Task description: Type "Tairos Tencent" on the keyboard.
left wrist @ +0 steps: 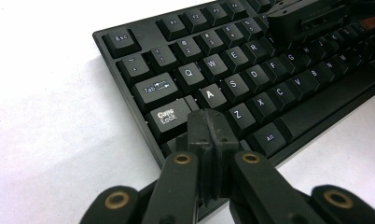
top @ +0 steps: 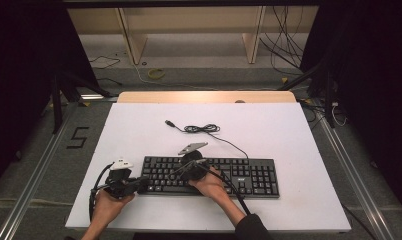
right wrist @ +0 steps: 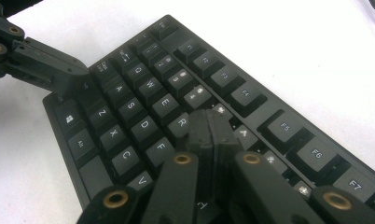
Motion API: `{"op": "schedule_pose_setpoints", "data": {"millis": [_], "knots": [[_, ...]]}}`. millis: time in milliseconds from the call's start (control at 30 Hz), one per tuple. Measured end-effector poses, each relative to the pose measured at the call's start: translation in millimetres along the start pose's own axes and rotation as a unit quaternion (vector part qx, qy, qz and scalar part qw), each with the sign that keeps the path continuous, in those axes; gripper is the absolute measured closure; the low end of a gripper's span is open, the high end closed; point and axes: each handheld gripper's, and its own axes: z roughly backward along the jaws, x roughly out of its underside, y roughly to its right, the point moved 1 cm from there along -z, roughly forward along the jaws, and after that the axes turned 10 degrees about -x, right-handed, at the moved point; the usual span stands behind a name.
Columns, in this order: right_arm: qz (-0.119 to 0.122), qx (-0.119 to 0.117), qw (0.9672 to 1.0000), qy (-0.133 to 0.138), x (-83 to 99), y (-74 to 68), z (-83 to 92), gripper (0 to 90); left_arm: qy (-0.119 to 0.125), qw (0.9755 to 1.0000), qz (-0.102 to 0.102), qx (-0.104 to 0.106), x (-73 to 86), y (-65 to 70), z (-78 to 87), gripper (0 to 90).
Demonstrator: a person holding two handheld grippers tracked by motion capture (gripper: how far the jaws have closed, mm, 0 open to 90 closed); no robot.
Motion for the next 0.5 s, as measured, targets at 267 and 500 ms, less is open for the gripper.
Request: {"op": "schedule_pose_setpoints", "data": {"millis": [267, 500], "knots": [[-0.003, 0.001, 1.0000, -0.004, 0.6, 0.1, -1.9, 90.0, -0.007, 1.0000, -0.003, -0.001, 0.9, 1.5, -2.9, 89.4], [-0.003, 0.002, 1.0000, -0.005, 1.4, 0.5, -3.3, 90.0, -0.006, 1.0000, -0.002, 0.000, 1.3, 1.5, -3.2, 89.5]]}}
